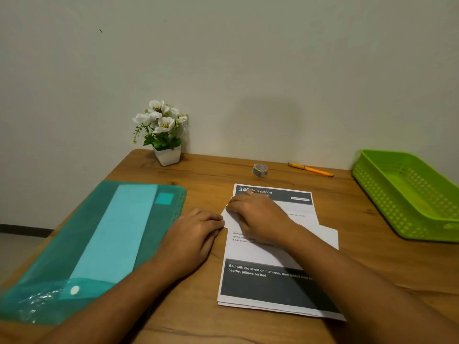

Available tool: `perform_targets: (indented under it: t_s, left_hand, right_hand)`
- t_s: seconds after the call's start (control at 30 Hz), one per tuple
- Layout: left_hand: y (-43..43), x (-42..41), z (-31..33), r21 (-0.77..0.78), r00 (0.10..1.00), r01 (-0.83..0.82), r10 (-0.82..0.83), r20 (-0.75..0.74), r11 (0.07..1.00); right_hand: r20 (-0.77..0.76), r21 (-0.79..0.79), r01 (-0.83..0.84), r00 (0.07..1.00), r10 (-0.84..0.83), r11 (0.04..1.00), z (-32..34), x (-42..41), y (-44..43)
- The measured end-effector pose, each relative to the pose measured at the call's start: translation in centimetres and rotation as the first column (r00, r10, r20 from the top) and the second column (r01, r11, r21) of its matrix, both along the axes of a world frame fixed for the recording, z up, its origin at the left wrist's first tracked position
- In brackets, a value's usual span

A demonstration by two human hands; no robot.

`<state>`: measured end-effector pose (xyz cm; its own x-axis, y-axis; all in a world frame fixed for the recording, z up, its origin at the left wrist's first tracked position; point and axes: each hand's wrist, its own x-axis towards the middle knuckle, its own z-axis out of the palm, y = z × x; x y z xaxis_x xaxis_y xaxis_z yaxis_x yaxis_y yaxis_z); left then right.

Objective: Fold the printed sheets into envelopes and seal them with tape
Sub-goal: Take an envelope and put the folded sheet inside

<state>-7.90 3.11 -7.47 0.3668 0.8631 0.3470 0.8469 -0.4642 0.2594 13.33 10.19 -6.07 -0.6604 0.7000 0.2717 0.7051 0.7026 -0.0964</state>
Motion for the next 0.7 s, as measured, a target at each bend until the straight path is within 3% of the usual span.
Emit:
perform_targets:
  t_s: [0.27,0.5,0.7]
  left_hand:
    - [0.0,0.0,-0.1,0.004,1.0,0.0,0.0,0.021,1.0]
    - [0.1,-0.2,-0.3,-0.018,0.999,0.008,-0.007,0.042,1.0]
    - [-0.1,0.0,-0.1,-0.013,0.999,0.008,-0.008,0.035,1.0]
  right_hand:
    - [0.01,0.055,-0.064,0.998,0.064,0.996,-0.6,-0.3,-2.4]
    - [0.066,0.065,0.07,0.995,-0.074,0.995,-0.2,0.3,0.8]
    - [0.106,0.058,0.058,0.992,-0.064,0.997,0.0,-0.2,0.6]
